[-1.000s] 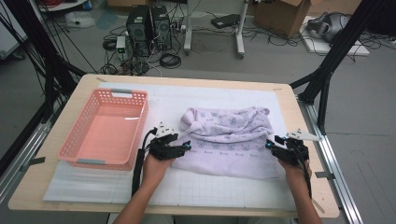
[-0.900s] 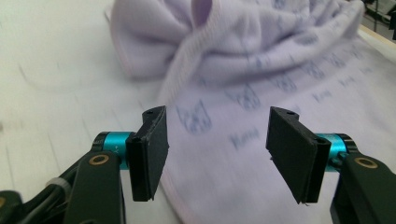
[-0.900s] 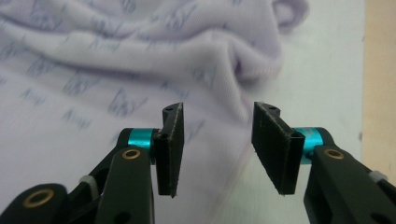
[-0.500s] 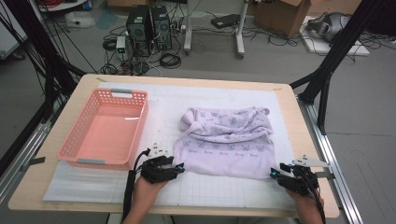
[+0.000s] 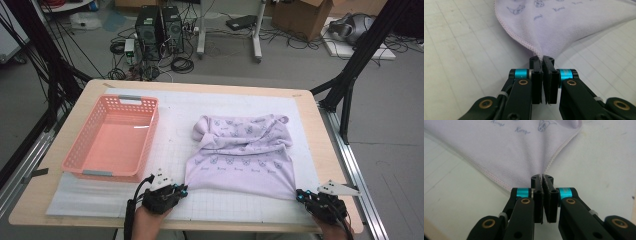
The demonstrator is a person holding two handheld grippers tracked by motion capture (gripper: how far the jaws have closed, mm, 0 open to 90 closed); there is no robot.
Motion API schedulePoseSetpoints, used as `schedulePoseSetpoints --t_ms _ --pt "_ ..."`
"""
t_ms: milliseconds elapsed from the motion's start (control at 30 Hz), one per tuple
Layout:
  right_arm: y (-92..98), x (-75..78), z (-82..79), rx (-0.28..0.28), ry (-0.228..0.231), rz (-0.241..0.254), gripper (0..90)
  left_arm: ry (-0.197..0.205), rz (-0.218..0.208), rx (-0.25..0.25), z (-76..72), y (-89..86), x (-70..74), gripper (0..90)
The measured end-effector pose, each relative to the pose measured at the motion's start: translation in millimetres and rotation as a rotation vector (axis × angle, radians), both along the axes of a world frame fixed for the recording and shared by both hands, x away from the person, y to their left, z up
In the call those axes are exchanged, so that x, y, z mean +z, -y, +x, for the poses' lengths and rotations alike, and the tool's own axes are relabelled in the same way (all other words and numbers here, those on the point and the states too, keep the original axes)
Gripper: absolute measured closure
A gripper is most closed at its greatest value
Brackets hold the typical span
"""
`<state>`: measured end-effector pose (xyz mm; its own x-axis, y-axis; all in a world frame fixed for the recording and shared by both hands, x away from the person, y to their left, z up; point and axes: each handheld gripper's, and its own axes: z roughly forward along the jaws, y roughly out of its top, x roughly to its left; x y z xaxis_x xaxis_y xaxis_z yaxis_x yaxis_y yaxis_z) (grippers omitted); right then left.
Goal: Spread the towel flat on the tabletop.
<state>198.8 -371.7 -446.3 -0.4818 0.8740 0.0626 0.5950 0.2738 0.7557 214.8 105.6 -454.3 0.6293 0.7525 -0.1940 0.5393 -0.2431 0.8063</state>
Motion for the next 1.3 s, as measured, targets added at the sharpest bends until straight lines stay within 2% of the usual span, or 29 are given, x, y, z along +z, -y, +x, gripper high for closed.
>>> schedulePoseSetpoints --t_ms 67,133,167,233,333,400,433,467,500,533,600,667,700,733,800,833,900,933,967,1033,1067,1133,1167,1200,1233,1267,1300 --pt "2.1 1.3 -8.1 0.009 0.000 0.007 87.6 0.001 -0.005 -0.009 -5.3 -2.1 0.0 85.8" --pt "4.3 3.7 -15.4 0.016 -0.001 0.016 87.7 0.001 -0.029 -0.024 -20.6 -8.7 -1.2 85.8" --pt "5.0 4.8 -19.3 0.020 -0.002 0.020 87.8 0.001 -0.029 -0.024 -20.6 -8.7 -1.2 85.8" --pt "6.6 6.7 -25.8 0.031 -0.002 0.028 87.9 0.010 -0.033 -0.043 -33.5 -13.5 0.0 85.8" --pt "7.1 8.7 -37.6 0.049 -0.008 0.040 87.9 0.017 -0.032 -0.051 -40.3 -15.8 0.8 85.9" --pt "6.8 8.4 -46.7 0.062 -0.009 0.040 88.0 0.012 -0.029 -0.063 -50.0 -19.6 -1.5 86.0" --pt "6.8 8.4 -46.7 0.062 -0.009 0.040 88.0 0.012 -0.029 -0.063 -50.0 -19.6 -1.5 86.0" --pt "5.8 6.1 -57.1 0.072 -0.018 0.037 88.1 0.008 -0.025 -0.076 -58.7 -20.9 -3.5 86.1" --pt "5.6 4.6 -62.1 0.077 -0.028 0.031 88.1 0.008 -0.025 -0.076 -58.7 -20.9 -3.5 86.1" --pt "5.6 4.6 -62.1 0.077 -0.028 0.031 88.1 0.008 -0.019 -0.089 -63.3 -21.4 -4.1 86.1" --pt "6.0 -0.3 -76.4 0.099 -0.046 0.011 88.1 -0.005 -0.019 -0.128 -74.3 -23.6 -5.2 86.1" --pt "7.5 -1.7 -82.8 0.104 -0.051 0.011 88.0 -0.001 -0.032 -0.148 -75.7 -24.2 -4.1 85.0" --pt "8.2 -0.6 -83.6 0.104 -0.043 0.012 87.3 0.011 -0.038 -0.143 -73.5 -24.1 -2.5 80.0" --pt "8.7 1.6 -82.8 0.100 -0.029 0.019 85.7 0.020 -0.053 -0.125 -69.5 -23.6 -0.4 69.9" --pt "8.6 6.9 -77.8 0.078 -0.004 0.043 74.6 0.039 -0.082 -0.075 -58.6 -22.2 4.5 52.0" --pt "8.1 9.0 -73.8 0.062 0.012 0.046 69.7 0.056 -0.095 -0.060 -52.3 -21.4 6.7 47.1" --pt "7.2 11.4 -63.3 0.038 0.036 0.048 65.7 0.064 -0.114 -0.030 -37.4 -16.4 9.9 44.9" --pt "6.4 12.0 -56.9 0.025 0.041 0.045 62.9 0.064 -0.114 -0.030 -37.4 -16.4 9.9 43.2" --pt "5.7 12.1 -50.2 0.009 0.044 0.048 61.1 0.057 -0.115 -0.015 -20.6 -7.5 10.9 42.9" --pt "4.5 11.0 -36.1 -0.012 0.041 0.046 60.2 0.032 -0.096 -0.018 -5.3 3.7 8.8 42.8" --pt "4.5 11.0 -36.1 -0.012 0.041 0.046 60.2 0.032 -0.096 -0.018 -5.3 3.7 8.8 42.8" --pt "2.0 8.2 -24.1 -0.041 0.032 0.034 59.7 0.002 -0.060 -0.023 6.2 14.4 3.5 42.8" --pt "-0.6 5.2 -16.1 -0.056 0.020 0.029 59.9 -0.021 -0.029 -0.029 11.8 22.2 -1.8 43.3" --pt "-1.9 3.6 -13.3 -0.059 0.023 0.021 59.9 -0.002 -0.020 -0.020 10.9 23.8 -1.6 44.5" --pt "-3.4 2.1 -11.7 -0.062 0.023 0.018 59.9 -0.002 -0.020 -0.020 10.9 23.8 -1.6 49.0" --pt "-4.5 0.9 -10.5 -0.061 0.019 0.014 59.9 0.002 0.001 -0.017 9.1 23.2 -1.3 53.8" --pt "-4.5 0.9 -10.5 -0.061 0.019 0.014 59.9 0.002 0.001 -0.017 9.1 23.2 -1.3 64.3"
